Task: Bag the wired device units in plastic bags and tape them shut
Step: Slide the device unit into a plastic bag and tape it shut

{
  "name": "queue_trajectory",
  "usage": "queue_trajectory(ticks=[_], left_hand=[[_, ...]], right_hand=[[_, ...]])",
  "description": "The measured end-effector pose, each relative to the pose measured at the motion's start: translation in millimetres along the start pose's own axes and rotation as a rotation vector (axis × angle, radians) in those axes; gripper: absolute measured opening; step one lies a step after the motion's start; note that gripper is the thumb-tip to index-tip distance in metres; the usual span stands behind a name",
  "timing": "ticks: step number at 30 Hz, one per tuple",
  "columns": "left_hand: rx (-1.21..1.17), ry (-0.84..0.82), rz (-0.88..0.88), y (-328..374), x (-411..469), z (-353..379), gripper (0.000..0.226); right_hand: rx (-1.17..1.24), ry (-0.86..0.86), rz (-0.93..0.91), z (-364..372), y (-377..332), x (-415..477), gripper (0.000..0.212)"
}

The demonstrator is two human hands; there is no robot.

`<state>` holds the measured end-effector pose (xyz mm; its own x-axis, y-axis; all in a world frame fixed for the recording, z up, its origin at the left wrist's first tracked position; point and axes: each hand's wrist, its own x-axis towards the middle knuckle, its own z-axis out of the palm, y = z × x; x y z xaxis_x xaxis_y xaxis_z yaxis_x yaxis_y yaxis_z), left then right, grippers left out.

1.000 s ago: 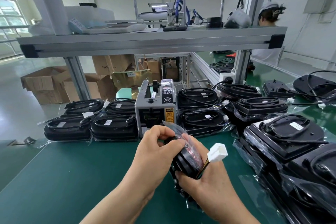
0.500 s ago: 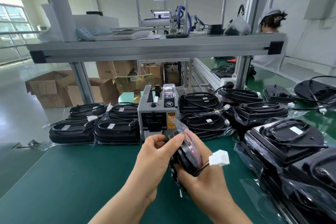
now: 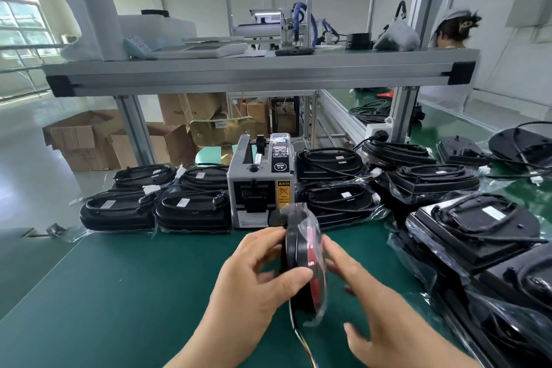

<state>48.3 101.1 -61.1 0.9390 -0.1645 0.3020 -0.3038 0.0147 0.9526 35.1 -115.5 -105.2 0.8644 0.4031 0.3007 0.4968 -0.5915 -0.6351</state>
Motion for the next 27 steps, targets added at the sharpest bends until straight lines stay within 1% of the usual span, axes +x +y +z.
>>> queue_trajectory(ticks=[1,2,3,4,5,7,9,10,11,14,15,18,20,21,23,24,26,27], left_hand=[[-0.002,0.005,0.019,-4.1,-5.1,1.3,0.051],[0.004,0.013,0.040,-8.5,-9.9,3.3,0.054],[0.021,0.025,0.066,-13.4,-14.6,6.1,0.057],[0.058,0.043,0.090,-19.0,-19.0,10.1,0.059],[0.112,0.063,0.118,-24.4,-23.3,15.3,0.061],[0.247,0.109,0.212,-35.7,-31.4,26.6,0.063],[0.385,0.160,0.340,-47.3,-37.1,35.7,0.057],[0.442,0.187,0.393,-52.3,-39.0,39.1,0.056],[0.461,0.204,0.418,-56.8,-40.4,40.9,0.056],[0.382,0.226,0.383,-58.9,-42.1,43.7,0.048],[0.374,0.226,0.381,-57.8,-42.5,43.6,0.048],[0.376,0.199,0.387,-61.1,-42.5,39.1,0.052],[0.419,0.202,0.446,-63.9,-40.6,40.9,0.049],[0.455,0.220,0.452,-63.2,-39.5,46.8,0.042],[0.448,0.318,0.424,-62.6,-40.5,54.5,0.020],[0.441,0.343,0.421,-58.4,-39.6,53.5,0.016],[0.456,0.185,0.389,-51.9,-31.7,39.4,0.023],[0.435,0.120,0.326,-48.0,-23.7,27.6,0.025]], right_hand=[[0.149,-0.027,0.082,-5.7,-2.5,-6.2,0.103],[0.349,-0.007,0.148,-9.1,-8.3,-11.4,0.096],[0.516,0.039,0.194,-9.3,-16.0,-14.4,0.096],[0.629,0.087,0.232,-6.1,-24.8,-15.3,0.102],[0.683,0.126,0.275,1.1,-35.1,-14.6,0.106],[0.665,0.231,0.326,21.6,-54.0,-9.5,0.103],[0.622,0.360,0.389,40.8,-63.1,-5.5,0.100],[0.605,0.426,0.415,48.8,-62.7,-4.5,0.094],[0.591,0.481,0.427,54.6,-61.4,-3.9,0.086],[0.525,0.594,0.392,63.5,-58.4,-2.8,0.054],[0.499,0.614,0.375,64.6,-58.7,-2.1,0.050],[0.448,0.692,0.348,65.9,-61.9,1.0,0.053],[0.445,0.717,0.350,66.7,-60.8,3.4,0.054],[0.450,0.727,0.360,67.7,-59.2,4.7,0.051],[0.463,0.765,0.383,69.5,-56.4,6.5,0.048],[0.475,0.785,0.395,70.2,-54.9,6.9,0.048],[0.498,0.821,0.405,70.2,-51.6,7.4,0.048],[0.519,0.835,0.403,70.0,-49.4,7.8,0.045]])
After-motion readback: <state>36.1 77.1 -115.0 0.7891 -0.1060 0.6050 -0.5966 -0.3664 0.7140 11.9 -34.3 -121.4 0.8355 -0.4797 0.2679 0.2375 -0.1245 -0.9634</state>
